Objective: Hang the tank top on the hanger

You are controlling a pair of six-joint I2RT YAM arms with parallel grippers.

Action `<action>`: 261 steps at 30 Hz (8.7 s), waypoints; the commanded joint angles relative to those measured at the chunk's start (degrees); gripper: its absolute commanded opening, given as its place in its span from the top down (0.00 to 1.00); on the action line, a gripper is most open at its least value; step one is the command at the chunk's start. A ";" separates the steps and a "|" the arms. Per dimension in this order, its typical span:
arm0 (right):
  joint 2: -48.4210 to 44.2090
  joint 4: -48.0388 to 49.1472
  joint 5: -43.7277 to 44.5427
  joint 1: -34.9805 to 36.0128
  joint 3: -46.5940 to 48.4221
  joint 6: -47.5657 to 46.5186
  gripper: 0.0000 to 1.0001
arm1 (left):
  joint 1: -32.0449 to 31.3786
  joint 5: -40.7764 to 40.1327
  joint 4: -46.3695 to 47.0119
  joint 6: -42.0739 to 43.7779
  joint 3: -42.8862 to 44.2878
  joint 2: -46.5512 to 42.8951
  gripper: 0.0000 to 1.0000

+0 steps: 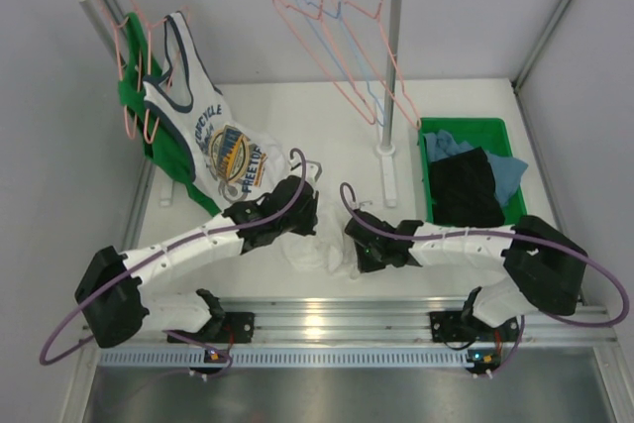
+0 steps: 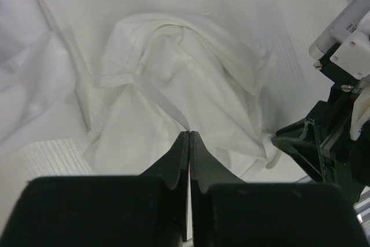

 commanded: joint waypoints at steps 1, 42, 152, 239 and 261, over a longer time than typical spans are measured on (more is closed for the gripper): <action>0.43 0.19 2.62 1.27 1.76 0.94 0.90 | -0.17 -1.23 -0.08 0.41 2.35 -2.49 1.00; -12.84 -31.37 34.71 -3.47 65.30 -22.43 1.00 | -0.08 -15.29 -9.83 20.71 43.74 -8.82 1.00; -38.42 -17.48 10.45 -3.38 -0.96 0.07 0.49 | 9.41 -30.94 3.53 16.76 64.32 24.41 0.58; -38.68 -16.52 10.63 -3.38 -4.21 0.86 0.50 | 23.12 1.41 10.99 26.34 51.49 11.58 1.00; -39.56 -18.98 9.93 -3.38 -4.47 0.94 0.50 | 23.47 8.15 -7.07 27.04 35.59 -10.64 1.00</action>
